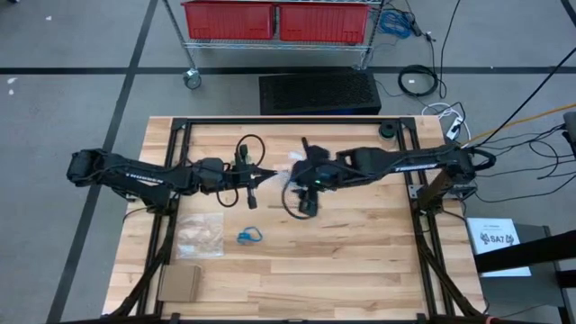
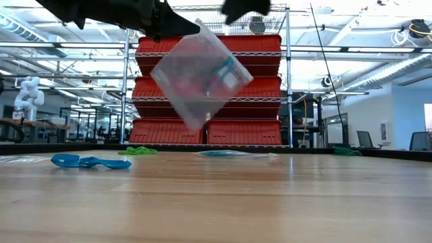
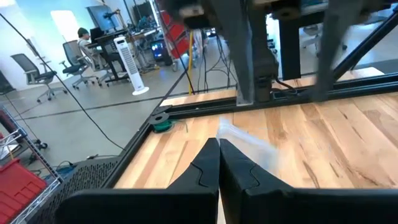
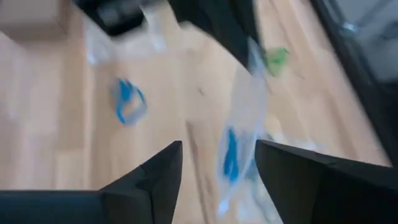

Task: Sort rubber bands
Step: Put the blue rubber band into the open transparent zip lock bag

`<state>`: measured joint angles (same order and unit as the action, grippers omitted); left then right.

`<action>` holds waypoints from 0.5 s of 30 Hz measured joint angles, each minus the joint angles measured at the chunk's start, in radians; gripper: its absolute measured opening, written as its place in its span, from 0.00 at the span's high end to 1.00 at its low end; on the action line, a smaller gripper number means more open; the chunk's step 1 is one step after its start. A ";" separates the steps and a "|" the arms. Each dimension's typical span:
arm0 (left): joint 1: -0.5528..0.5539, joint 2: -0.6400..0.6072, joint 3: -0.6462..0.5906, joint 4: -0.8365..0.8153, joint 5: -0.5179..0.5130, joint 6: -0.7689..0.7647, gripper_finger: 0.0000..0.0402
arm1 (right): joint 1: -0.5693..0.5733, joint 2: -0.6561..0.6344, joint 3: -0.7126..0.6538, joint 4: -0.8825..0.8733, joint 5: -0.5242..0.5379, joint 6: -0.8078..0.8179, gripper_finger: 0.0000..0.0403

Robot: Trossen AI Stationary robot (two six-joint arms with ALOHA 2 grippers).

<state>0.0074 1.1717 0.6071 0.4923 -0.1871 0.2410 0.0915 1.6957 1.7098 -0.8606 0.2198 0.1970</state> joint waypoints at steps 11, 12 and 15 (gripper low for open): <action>0.000 0.000 0.000 -0.007 -0.007 0.000 1.00 | 0.048 -0.179 -0.278 -0.236 0.111 0.140 0.70; 0.000 0.000 0.000 -0.008 -0.007 0.000 1.00 | 0.048 -0.212 -0.356 -0.177 0.090 0.143 0.73; 0.000 0.000 0.000 -0.010 -0.007 0.000 1.00 | 0.048 -0.312 -0.603 0.091 0.019 0.141 0.80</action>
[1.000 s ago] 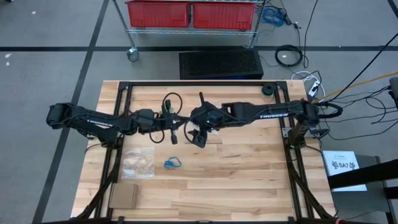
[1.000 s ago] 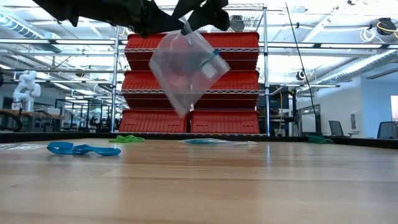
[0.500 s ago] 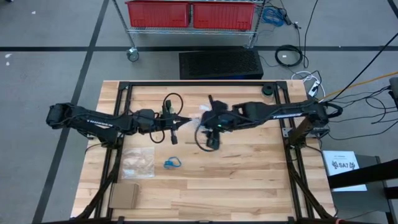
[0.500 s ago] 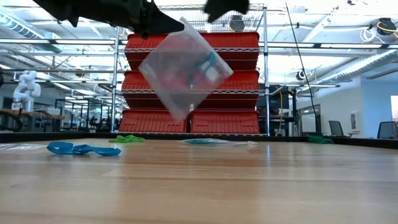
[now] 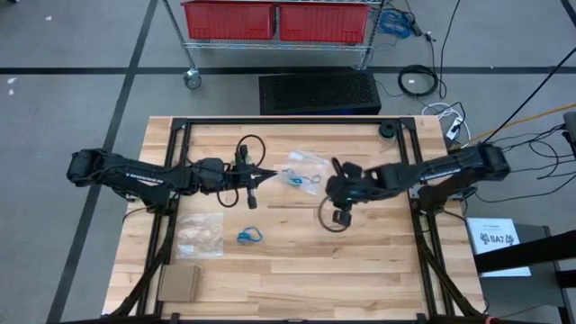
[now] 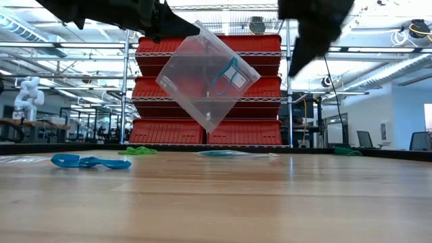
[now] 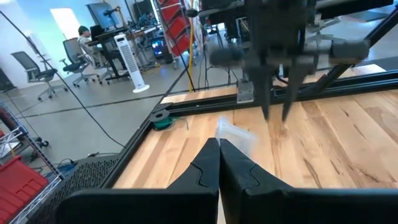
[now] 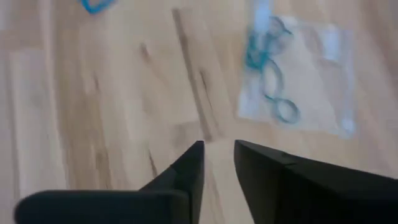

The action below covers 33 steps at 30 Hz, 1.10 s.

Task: Sort rubber bands
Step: Put the blue rubber band into the open transparent zip lock bag

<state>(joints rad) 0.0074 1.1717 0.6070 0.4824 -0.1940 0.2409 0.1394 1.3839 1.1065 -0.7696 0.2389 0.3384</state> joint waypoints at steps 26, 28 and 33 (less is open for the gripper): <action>-0.004 -0.011 0.003 0.036 0.002 -0.003 1.00 | 0.004 -0.059 -0.622 1.395 0.184 -0.170 0.54; -0.004 -0.011 0.010 0.036 0.011 0.000 1.00 | 0.004 -0.059 -0.615 1.396 0.185 -0.174 0.54; -0.004 -0.011 0.025 0.035 0.037 0.001 1.00 | 0.004 -0.059 -0.607 1.395 0.214 -0.201 0.65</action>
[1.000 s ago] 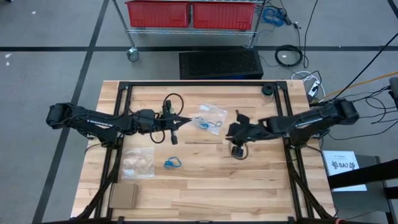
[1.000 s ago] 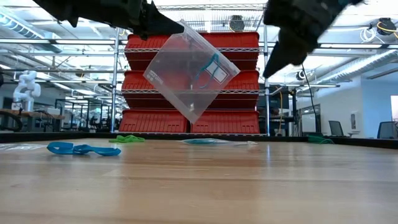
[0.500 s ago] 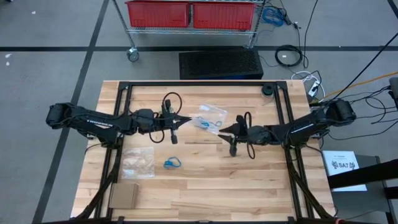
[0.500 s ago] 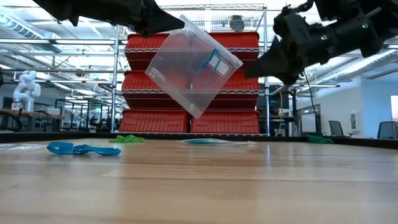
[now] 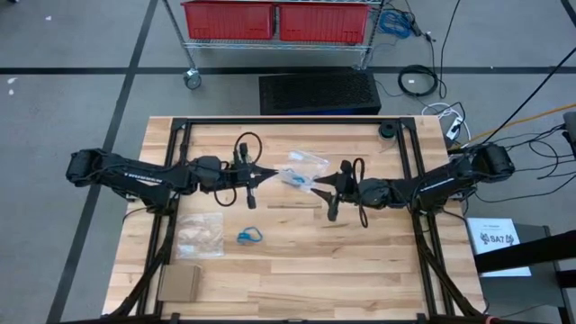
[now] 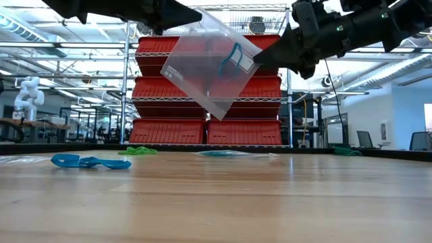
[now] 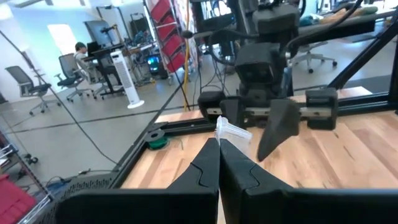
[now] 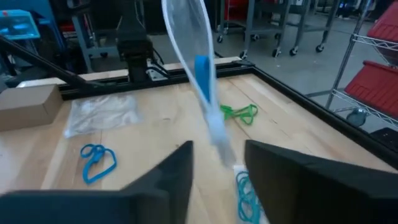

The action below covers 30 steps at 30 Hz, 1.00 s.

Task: Sort rubber bands
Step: Put the blue rubber band into the open transparent zip lock bag

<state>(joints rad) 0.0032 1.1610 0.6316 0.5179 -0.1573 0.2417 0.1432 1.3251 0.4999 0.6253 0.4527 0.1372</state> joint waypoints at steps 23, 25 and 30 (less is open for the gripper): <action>-0.010 0.000 0.009 -0.116 0.099 -0.029 0.95 | 0.009 -0.095 0.000 0.037 0.014 -0.078 1.00; -0.011 0.000 0.009 -0.120 0.102 -0.043 0.90 | 0.009 -0.095 0.007 0.034 0.014 -0.079 1.00; -0.010 0.000 0.009 -0.120 0.103 -0.054 0.76 | 0.014 -0.095 0.055 -0.011 0.014 -0.114 1.00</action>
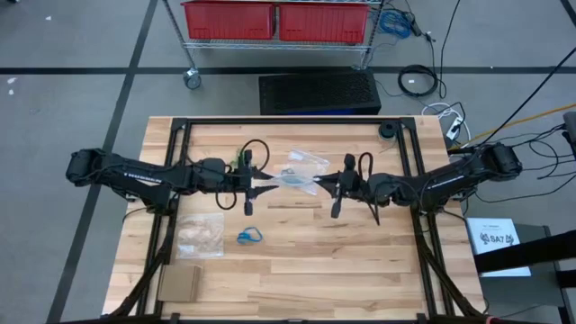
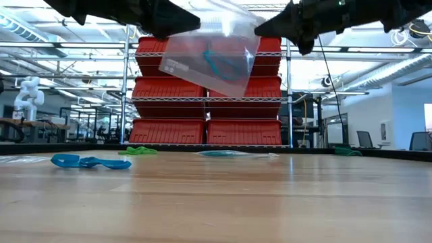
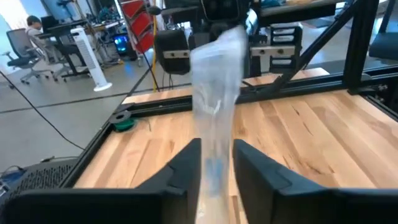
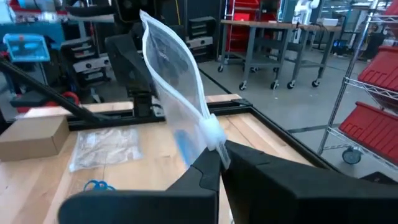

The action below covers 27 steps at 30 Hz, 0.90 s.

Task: Sort rubber bands
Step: Put the blue rubber band into the open transparent zip lock bag

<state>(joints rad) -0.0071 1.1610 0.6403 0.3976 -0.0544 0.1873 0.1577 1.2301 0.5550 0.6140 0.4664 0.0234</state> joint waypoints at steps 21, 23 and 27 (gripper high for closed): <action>0.000 0.000 0.000 -0.017 -0.001 -0.078 0.65 | 0.028 0.000 0.091 -0.218 0.033 -0.043 1.00; -0.003 0.000 0.000 -0.024 -0.001 -0.078 0.66 | 0.028 0.000 0.091 -0.236 0.041 -0.043 1.00; -0.010 0.000 0.000 -0.023 -0.001 -0.078 0.68 | 0.028 0.000 0.091 -0.254 0.063 -0.042 1.00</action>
<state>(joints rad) -0.0173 1.1610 0.6403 0.3743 -0.0555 0.1092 0.1852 1.2301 0.6460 0.3595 0.5297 -0.0183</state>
